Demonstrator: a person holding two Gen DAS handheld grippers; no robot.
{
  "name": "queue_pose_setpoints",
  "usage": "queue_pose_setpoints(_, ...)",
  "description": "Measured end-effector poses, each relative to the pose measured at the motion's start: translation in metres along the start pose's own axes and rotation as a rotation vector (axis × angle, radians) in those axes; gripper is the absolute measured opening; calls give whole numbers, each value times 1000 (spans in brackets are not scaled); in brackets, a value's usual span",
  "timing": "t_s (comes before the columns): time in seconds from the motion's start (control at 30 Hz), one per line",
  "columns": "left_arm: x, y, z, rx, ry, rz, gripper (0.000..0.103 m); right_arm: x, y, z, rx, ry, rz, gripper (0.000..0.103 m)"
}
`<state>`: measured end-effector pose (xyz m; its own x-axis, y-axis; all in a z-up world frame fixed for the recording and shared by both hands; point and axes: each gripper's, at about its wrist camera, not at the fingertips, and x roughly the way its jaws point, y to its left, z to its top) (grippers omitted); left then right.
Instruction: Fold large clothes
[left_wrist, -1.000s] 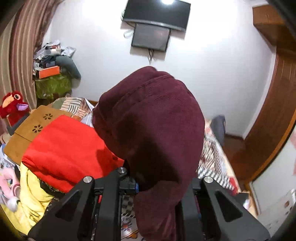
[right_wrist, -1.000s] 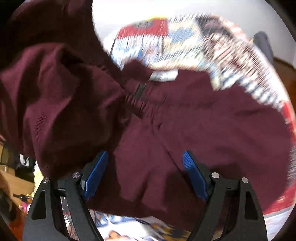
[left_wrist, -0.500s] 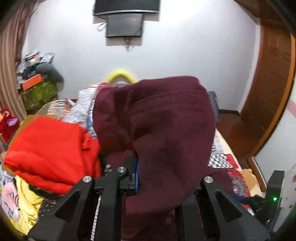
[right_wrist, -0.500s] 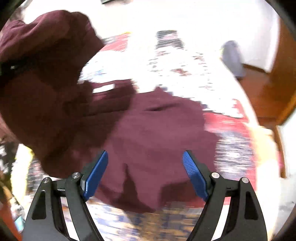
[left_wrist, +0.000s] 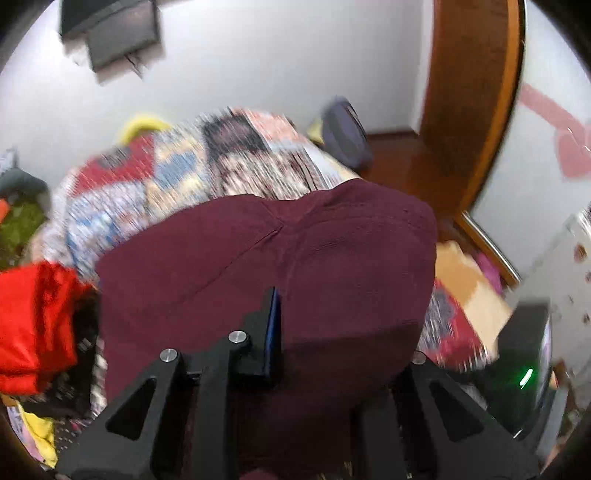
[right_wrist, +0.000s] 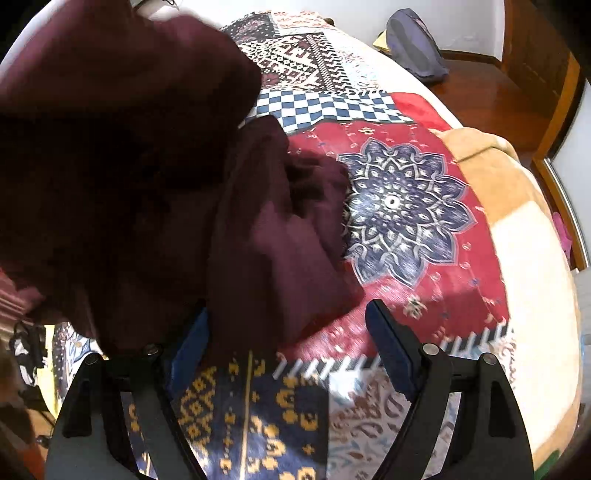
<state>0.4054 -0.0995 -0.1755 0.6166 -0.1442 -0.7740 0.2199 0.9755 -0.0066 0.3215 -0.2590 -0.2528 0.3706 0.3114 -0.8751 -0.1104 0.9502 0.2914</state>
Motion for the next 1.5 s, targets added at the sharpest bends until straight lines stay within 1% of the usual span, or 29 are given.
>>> queue_pose_setpoints(0.07, 5, 1, -17, 13, 59, -74, 17, -7, -3, -4, -6, 0, 1, 81)
queue_pose_setpoints(0.1, 7, 1, -25, 28, 87, -99, 18, -7, 1, 0, -11, -2, -1, 81)
queue_pose_setpoints(0.13, 7, -2, -33, 50, 107, -110, 19, -6, 5, 1, -17, -4, -4, 81)
queue_pose_setpoints(0.2, 1, -7, -48, 116, 113, -93, 24, -13, 9, -3, -38, -15, -22, 81)
queue_pose_setpoints(0.23, -2, -10, -53, 138, 116, -87, 32, -14, 9, -4, -42, -19, -31, 81)
queue_pose_setpoints(0.27, -8, -11, -56, 153, 121, -94, 43, -18, 8, -6, -47, -25, -41, 81)
queue_pose_setpoints(0.33, -22, -11, -63, 157, 123, -151, 50, -27, 6, -10, -50, -37, -41, 81)
queue_pose_setpoints(0.4, -37, -14, -67, 163, 127, -177, 50, -41, 5, -16, -45, -52, -43, 81)
queue_pose_setpoints(0.43, -44, -12, -68, 158, 126, -187, 50, -44, 2, -14, -42, -61, -44, 81)
queue_pose_setpoints(0.5, -60, -2, -68, 129, 111, -212, 50, -62, 5, -20, -44, -85, -45, 81)
queue_pose_setpoints(0.53, -66, 8, -65, 112, 100, -216, 52, -65, 5, -16, -47, -95, -45, 81)
queue_pose_setpoints(0.6, -82, 28, -62, 61, 63, -191, 55, -82, 12, -14, -67, -134, -47, 81)
queue_pose_setpoints(0.63, -88, 37, -60, 41, 50, -178, 56, -81, 15, -8, -76, -145, -47, 81)
queue_pose_setpoints(0.67, -94, 50, -59, 17, 30, -158, 57, -89, 21, -5, -93, -166, -43, 81)
queue_pose_setpoints(0.73, -100, 73, -57, -5, 5, -104, 59, -96, 32, 2, -116, -196, -37, 81)
queue_pose_setpoints(0.8, -97, 95, -58, -29, 5, -45, 59, -102, 47, 12, -147, -229, -20, 81)
queue_pose_setpoints(0.83, -91, 108, -61, -53, 22, -11, 59, -103, 54, 16, -159, -240, -13, 81)
queue_pose_setpoints(0.9, -76, 125, -69, -92, 71, 15, 59, -104, 68, 25, -184, -259, -1, 81)
queue_pose_setpoints(1.0, -48, 137, -86, -112, 159, 10, 59, -100, 88, 37, -224, -275, 25, 81)
queue_pose_setpoints(1.1, -37, 133, -102, -102, 179, 15, 60, -88, 100, 46, -246, -268, 29, 81)
queue_pose_setpoints(1.17, -37, 131, -108, -99, 169, 18, 62, -72, 101, 51, -253, -239, 33, 81)
queue_pose_setpoints(1.2, -38, 131, -111, -100, 162, 15, 62, -56, 98, 54, -245, -203, 14, 81)
queue_pose_setpoints(1.27, -39, 131, -118, -106, 156, 5, 65, -40, 88, 54, -226, -147, -23, 81)
queue_pose_setpoints(1.3, -38, 132, -121, -109, 159, 4, 66, -24, 78, 52, -208, -100, -46, 81)
queue_pose_setpoints(1.33, -37, 135, -124, -110, 160, 3, 68, -14, 67, 49, -192, -72, -53, 81)
queue_pose_setpoints(1.4, -35, 137, -130, -109, 165, 2, 73, -2, 46, 41, -147, -30, -16, 81)
queue_pose_setpoints(1.43, -34, 137, -133, -111, 168, -1, 74, 1, 40, 37, -132, -22, -1, 83)
queue_pose_setpoints(1.47, -32, 138, -137, -117, 170, -6, 75, 8, 31, 27, -134, -17, 4, 85)
queue_pose_setpoints(1.5, -31, 139, -139, -126, 173, -11, 75, 11, 28, 20, -151, -21, 0, 85)
